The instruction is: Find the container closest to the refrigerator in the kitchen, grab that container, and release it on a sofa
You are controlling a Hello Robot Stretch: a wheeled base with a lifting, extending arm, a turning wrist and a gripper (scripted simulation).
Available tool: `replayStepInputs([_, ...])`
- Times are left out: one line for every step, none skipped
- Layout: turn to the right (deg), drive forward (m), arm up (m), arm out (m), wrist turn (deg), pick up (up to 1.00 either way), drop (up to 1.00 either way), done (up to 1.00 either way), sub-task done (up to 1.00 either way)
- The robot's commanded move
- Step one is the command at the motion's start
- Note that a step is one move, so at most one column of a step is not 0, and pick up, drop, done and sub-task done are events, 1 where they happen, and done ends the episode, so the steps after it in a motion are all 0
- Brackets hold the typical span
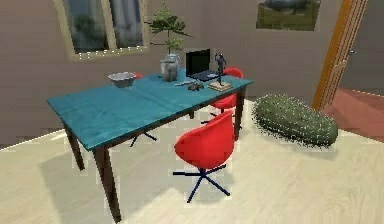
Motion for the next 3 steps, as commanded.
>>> replayStepInputs([-45.0,0.0,0.0,0.0,0.0,0.0,0.0,0.0,0.0])
replayStepInputs([-45.0,0.0,0.0,0.0,0.0,0.0,0.0,0.0,0.0])
replayStepInputs([-42.0,0.0,0.0,0.0,0.0,0.0,0.0,0.0,0.0])
